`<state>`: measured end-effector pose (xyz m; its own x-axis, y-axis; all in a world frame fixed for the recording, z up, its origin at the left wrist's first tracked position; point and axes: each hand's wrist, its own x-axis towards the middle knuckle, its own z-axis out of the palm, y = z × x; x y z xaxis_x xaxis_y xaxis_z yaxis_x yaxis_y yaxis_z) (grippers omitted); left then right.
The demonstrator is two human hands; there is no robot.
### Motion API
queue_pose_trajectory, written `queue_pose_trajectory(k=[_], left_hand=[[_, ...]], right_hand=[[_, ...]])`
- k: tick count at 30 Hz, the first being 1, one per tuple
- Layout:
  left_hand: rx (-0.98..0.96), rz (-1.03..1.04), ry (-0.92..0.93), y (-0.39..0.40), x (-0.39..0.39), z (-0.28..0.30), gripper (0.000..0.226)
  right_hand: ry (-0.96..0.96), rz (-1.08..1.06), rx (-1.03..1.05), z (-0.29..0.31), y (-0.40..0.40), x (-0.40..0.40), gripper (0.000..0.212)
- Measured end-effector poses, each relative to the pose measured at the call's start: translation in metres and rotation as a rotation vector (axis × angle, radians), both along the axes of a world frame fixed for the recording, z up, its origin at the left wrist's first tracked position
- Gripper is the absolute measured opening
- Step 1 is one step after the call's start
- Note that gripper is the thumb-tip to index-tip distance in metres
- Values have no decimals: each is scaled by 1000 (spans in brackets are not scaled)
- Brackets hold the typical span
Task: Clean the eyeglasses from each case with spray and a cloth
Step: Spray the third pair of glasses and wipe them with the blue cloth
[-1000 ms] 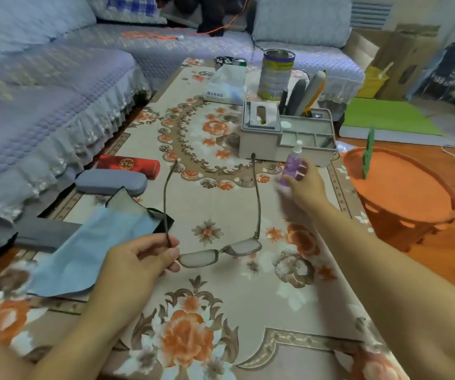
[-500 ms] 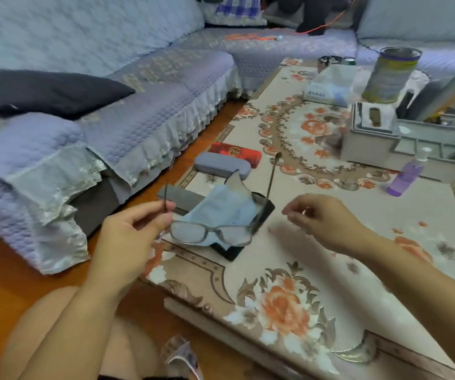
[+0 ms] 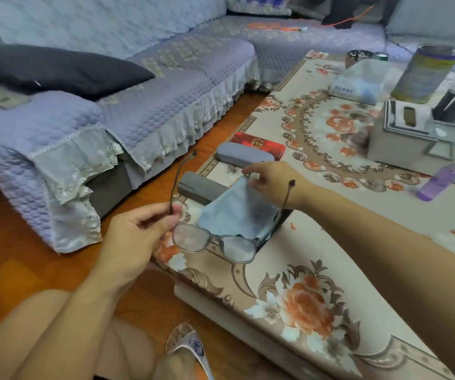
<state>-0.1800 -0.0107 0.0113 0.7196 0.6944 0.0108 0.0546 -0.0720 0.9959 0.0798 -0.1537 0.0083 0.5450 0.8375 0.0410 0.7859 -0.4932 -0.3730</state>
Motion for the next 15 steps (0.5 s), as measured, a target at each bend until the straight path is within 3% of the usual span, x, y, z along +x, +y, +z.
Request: queue_pose_trajectory(k=[6,11,15], left_hand=[[98,-54,-59,-11,7,0,21],[167,-91,-143,-29,17,8,19],[212,-168,-225,-50,33,15,23]], right_hand=[[-60,65,50,11,3,-2,18],[213,-71,331,21,-15,2,4],[334,-204,497,47,-60,7,11]])
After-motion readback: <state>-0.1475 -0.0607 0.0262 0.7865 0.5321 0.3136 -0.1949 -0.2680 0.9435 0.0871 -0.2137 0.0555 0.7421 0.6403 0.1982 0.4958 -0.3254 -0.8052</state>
